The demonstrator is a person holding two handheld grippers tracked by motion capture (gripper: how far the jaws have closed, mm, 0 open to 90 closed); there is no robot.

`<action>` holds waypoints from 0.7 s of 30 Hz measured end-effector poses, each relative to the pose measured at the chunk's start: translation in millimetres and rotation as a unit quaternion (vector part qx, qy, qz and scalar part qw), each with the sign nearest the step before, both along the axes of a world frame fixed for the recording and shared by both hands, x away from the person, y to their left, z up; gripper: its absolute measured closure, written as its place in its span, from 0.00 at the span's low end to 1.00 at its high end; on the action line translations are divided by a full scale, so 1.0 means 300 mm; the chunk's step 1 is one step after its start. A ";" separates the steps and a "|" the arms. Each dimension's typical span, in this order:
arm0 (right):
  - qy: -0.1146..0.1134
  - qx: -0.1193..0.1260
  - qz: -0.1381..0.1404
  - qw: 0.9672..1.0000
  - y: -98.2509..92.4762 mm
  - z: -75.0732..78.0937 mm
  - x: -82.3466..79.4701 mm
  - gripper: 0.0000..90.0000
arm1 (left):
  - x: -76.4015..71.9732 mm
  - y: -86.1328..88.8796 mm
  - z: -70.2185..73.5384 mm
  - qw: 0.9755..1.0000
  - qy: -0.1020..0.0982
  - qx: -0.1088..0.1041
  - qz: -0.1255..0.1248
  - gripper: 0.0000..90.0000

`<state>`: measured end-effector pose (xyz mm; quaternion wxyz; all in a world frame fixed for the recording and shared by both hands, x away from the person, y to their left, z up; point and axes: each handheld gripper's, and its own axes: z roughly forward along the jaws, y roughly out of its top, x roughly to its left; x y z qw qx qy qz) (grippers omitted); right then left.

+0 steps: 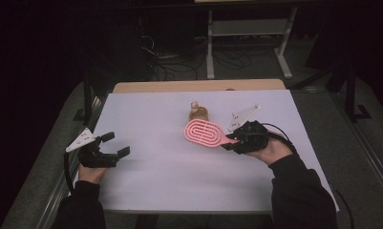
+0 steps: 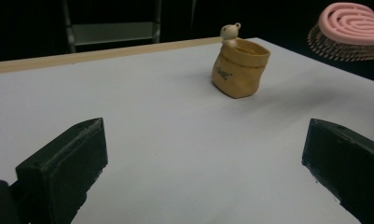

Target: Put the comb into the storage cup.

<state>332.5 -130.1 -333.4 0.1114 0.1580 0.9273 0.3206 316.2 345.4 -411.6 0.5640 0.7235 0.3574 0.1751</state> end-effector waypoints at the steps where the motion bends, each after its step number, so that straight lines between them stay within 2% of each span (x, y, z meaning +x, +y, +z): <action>1: -0.002 -0.002 0.002 1.000 0.006 0.004 0.002 0.75 | -0.001 -0.002 0.003 1.000 0.000 -0.002 -0.001 0.00; 6: -0.008 0.004 0.007 1.000 0.026 0.019 0.011 0.75 | -0.005 -0.011 0.017 1.000 -0.001 -0.011 -0.012 0.00; 10: -0.015 0.004 0.010 1.000 0.047 0.029 0.017 0.75 | -0.009 -0.024 0.041 0.998 0.001 -0.050 -0.032 0.00; 12: -0.018 0.006 0.012 1.000 0.055 0.032 0.020 0.75 | -0.012 -0.033 0.057 0.997 -0.005 -0.061 -0.039 0.00; 21: -0.036 0.016 0.017 0.999 0.080 0.075 0.031 0.75 | 0.003 -0.064 0.074 0.997 0.008 -0.061 -0.048 0.00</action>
